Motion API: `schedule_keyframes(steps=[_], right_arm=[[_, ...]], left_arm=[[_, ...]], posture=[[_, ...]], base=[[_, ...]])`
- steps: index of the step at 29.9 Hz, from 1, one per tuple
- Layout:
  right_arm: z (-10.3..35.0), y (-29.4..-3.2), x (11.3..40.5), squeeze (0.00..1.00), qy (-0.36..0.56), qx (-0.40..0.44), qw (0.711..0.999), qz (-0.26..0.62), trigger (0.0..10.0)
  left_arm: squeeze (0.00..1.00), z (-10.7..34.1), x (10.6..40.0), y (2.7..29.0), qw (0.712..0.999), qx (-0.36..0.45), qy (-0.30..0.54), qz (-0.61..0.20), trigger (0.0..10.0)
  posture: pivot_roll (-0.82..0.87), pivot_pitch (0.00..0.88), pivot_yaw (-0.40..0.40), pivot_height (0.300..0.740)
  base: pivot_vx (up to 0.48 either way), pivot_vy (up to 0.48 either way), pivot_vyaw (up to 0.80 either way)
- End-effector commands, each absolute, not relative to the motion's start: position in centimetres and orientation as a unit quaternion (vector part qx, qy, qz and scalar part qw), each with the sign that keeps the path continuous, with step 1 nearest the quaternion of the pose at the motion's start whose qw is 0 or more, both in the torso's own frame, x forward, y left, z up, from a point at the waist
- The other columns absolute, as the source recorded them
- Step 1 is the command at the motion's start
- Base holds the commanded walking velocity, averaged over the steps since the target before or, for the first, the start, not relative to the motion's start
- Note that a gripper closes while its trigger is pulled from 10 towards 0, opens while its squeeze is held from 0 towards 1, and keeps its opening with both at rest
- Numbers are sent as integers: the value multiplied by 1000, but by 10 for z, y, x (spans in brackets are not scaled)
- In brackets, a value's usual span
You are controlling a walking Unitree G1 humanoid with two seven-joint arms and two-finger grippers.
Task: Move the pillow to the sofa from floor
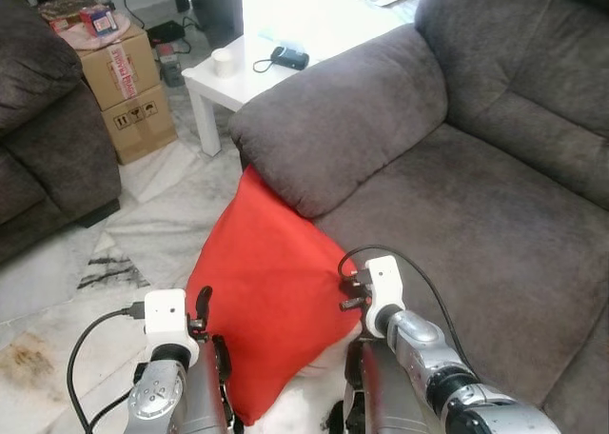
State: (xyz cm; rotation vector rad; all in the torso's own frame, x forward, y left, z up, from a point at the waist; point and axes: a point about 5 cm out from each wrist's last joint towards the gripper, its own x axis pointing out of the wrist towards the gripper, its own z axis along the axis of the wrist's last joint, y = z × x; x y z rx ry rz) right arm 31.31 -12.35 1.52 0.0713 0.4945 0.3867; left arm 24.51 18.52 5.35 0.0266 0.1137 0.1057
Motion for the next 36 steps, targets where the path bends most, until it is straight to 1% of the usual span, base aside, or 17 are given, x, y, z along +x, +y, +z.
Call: schedule_keyframes(steps=[1,10,24,29,36], right_arm=[[16,-129,314,0,238,35,954,179,10000],[16,-130,314,0,237,34,954,178,10000],[15,-130,313,0,240,35,953,182,10000],[15,-129,313,0,240,35,953,183,10000],[18,-130,315,0,233,35,955,179,10000]], left_arm=[[0,49,243,184,997,13,63,49,10000],[0,49,244,182,997,13,62,46,10000],[0,48,242,183,997,14,62,50,10000],[0,48,242,183,997,15,63,51,10000],[0,50,243,184,997,16,59,54,10000]], posture=[[70,122,-66,574],[68,116,-67,574],[72,136,-70,574],[73,139,-71,574],[74,138,-70,574]], base=[[-292,0,0],[-287,0,0],[-269,0,0],[0,0,0],[-205,0,0]])
